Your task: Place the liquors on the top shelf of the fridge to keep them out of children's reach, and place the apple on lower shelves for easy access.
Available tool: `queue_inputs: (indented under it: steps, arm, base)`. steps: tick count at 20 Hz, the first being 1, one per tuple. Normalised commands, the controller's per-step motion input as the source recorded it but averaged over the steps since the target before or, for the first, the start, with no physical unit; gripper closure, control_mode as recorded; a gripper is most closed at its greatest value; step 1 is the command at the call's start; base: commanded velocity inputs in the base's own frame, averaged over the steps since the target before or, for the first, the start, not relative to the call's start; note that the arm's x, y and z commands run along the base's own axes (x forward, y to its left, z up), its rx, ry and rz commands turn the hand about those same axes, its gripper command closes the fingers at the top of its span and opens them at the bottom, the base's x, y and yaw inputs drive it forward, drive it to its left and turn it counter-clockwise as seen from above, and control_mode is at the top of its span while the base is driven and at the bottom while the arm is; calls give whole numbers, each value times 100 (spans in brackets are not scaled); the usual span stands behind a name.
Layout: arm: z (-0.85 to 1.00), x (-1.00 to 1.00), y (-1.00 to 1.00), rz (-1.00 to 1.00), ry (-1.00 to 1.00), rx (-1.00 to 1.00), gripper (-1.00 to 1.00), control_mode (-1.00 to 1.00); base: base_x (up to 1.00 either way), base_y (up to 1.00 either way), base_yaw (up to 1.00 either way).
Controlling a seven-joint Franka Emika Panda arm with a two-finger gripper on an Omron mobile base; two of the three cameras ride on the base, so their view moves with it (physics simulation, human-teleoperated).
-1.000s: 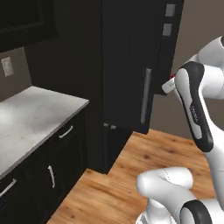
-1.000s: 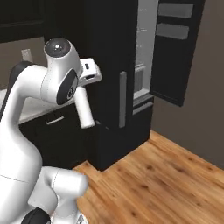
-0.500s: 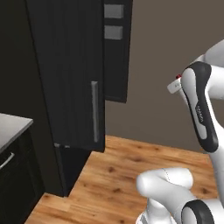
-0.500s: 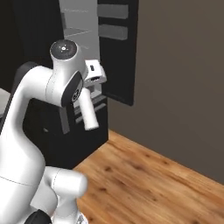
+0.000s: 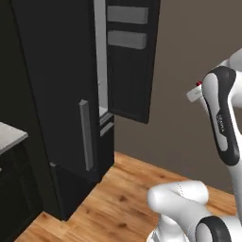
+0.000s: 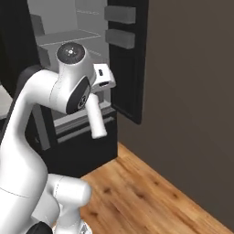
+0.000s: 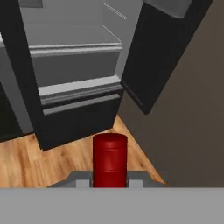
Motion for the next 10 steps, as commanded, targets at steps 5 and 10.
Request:
queue_inputs:
  steps: [5, 10]
  arm:
    - [0, 0, 0, 0, 0, 0, 100, 100]
    - [0, 0, 0, 0, 0, 0, 100, 100]
  base:
    - [53, -67, 65]
    - [57, -59, 65]
